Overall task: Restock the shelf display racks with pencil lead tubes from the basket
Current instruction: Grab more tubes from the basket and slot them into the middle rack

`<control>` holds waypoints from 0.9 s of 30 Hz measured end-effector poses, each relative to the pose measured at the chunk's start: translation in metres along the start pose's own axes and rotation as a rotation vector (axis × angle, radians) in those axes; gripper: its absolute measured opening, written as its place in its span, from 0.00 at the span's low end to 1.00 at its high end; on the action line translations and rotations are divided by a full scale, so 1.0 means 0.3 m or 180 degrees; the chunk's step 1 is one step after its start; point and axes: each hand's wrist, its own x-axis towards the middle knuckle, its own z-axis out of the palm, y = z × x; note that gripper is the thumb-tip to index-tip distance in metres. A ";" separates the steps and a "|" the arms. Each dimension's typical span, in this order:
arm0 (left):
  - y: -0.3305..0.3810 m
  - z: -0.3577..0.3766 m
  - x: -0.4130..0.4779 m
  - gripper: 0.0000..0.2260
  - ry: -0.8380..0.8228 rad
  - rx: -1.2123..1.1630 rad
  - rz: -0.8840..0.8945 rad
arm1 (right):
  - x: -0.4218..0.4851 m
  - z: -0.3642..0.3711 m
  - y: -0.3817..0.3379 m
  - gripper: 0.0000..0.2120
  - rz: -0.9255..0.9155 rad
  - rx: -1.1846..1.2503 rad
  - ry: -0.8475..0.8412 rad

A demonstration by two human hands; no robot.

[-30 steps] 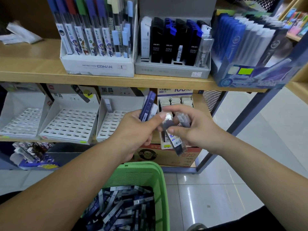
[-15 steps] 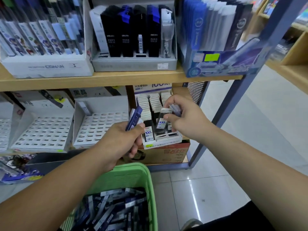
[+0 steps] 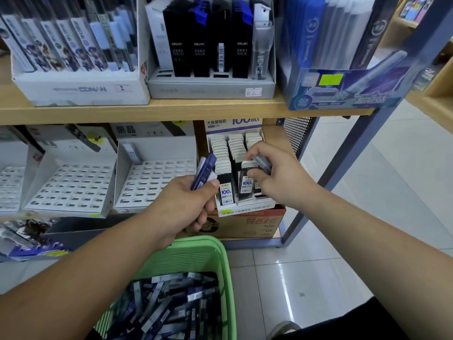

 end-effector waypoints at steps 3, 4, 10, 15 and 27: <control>-0.002 0.001 -0.003 0.19 -0.0028 0.0021 -0.0052 | 0.006 0.009 0.003 0.12 -0.0162 -0.0332 0.0024; -0.002 0.001 -0.005 0.19 -0.0056 0.0039 -0.0091 | 0.008 0.016 0.008 0.12 -0.0206 -0.0476 0.0016; -0.004 -0.005 -0.016 0.19 -0.0134 0.0065 -0.0164 | 0.012 0.044 0.029 0.14 -0.0377 -0.0864 0.0174; 0.007 0.000 -0.025 0.10 -0.0160 0.0023 -0.0114 | 0.017 0.020 -0.003 0.12 0.0526 0.0344 0.0427; 0.025 0.055 -0.046 0.12 -0.0319 -0.0211 0.0156 | -0.032 0.004 -0.135 0.14 0.1365 0.3049 -0.0665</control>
